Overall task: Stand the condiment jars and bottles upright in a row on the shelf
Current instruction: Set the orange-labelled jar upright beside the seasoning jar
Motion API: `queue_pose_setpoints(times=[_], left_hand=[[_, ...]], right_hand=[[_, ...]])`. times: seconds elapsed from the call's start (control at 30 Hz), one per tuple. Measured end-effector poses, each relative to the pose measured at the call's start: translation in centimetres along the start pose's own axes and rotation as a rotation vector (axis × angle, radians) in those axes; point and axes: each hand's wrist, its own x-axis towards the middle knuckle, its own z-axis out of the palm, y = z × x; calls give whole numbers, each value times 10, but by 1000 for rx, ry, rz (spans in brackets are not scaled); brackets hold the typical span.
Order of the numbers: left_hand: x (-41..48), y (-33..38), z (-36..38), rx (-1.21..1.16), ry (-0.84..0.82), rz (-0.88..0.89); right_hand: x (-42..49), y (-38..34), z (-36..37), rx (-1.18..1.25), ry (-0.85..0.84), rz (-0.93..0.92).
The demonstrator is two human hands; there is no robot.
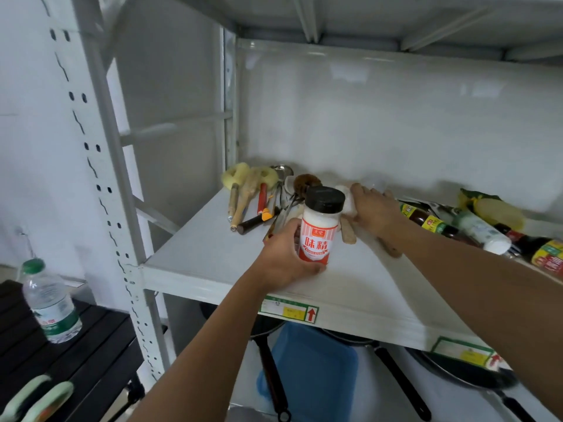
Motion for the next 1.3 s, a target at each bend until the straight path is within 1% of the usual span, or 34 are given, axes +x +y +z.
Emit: queue_pose_setpoints(times=[0.13,0.3,0.43,0.63,0.73,0.83,0.9,0.97,1.03,1.17,1.3], left_hand=[[4,8,-8,7,28,-8],[-1,14,-6,2,52,-28],[-5,13,-4,50,66,-34],[-7,18,-3,99,63,-19],[-9,19,-2,111,58,-14],[-11,22,0,122,56,-21],[-10,26,1,125,51,-23],[-9,29,-1,122,52,-28],[-9,29,-3,117,61,-34],[-8,26,-4,95,55,-43],[-6,23,-1,40,58,-58]], right_hand=[[-10,4,-16,269,58,50],[-53,14,-31,664,6,111],[-93,18,-23,943,28,172],[-144,13,-27,1217,28,197],[-162,7,-24,1232,12,168],[-167,6,-19,1213,11,195],[-163,4,-18,1129,46,263],[-159,-2,-21,986,117,344],[-156,-7,-20,920,164,367],[-157,-6,-13,989,161,340],[-163,0,-10,1064,111,307]])
